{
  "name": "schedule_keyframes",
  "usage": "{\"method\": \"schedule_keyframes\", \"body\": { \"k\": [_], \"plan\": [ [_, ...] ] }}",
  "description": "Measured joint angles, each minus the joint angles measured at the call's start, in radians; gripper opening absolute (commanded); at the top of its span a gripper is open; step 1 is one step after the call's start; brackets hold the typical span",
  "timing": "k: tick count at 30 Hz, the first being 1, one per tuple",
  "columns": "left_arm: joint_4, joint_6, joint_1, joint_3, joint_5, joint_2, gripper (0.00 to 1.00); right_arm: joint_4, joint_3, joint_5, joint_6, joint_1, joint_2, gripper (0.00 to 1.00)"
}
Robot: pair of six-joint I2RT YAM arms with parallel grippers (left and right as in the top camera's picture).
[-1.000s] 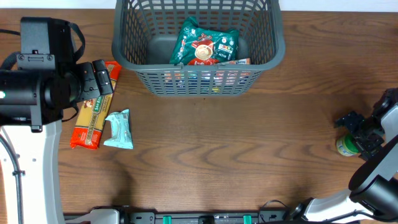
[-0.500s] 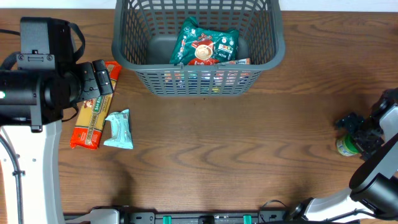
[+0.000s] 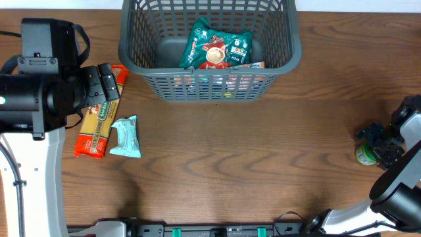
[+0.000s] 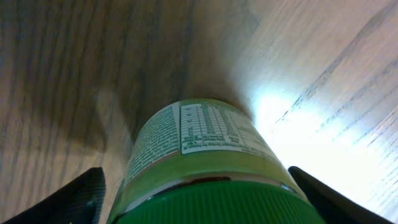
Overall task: Pack container
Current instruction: 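Grasp the green-capped jar with the right gripper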
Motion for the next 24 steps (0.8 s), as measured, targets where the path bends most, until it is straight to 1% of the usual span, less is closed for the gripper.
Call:
{"method": "schedule_keyframes", "body": {
  "k": [2,6,8,12,14,15,20,24],
  "plan": [
    [0.000,0.000,0.000,0.000,0.000,0.000,0.99,-0.001,0.000,0.003,0.005,0.000,0.000,0.63],
    [0.000,0.000,0.000,0.000,0.000,0.000,0.99,0.000,0.000,0.004,0.001,0.000,0.000,0.55],
    [0.000,0.000,0.000,0.000,0.000,0.000,0.99,-0.001,0.002,0.008,0.002,0.000,-0.001,0.47],
    [0.000,0.000,0.000,0.000,0.000,0.000,0.99,0.000,0.002,0.013,0.002,0.000,-0.001,0.22],
    [0.000,0.000,0.000,0.000,0.000,0.000,0.99,0.000,0.002,0.012,0.002,0.000,-0.001,0.03],
    [0.000,0.000,0.000,0.000,0.000,0.000,0.99,0.000,0.002,0.011,0.002,0.000,-0.001,0.01],
    [0.000,0.000,0.000,0.000,0.000,0.000,0.99,-0.018,0.010,-0.031,0.000,0.000,-0.003,0.01],
    [0.000,0.000,0.000,0.000,0.000,0.000,0.99,-0.085,0.066,-0.106,-0.031,0.014,-0.019,0.01]
  ]
}}
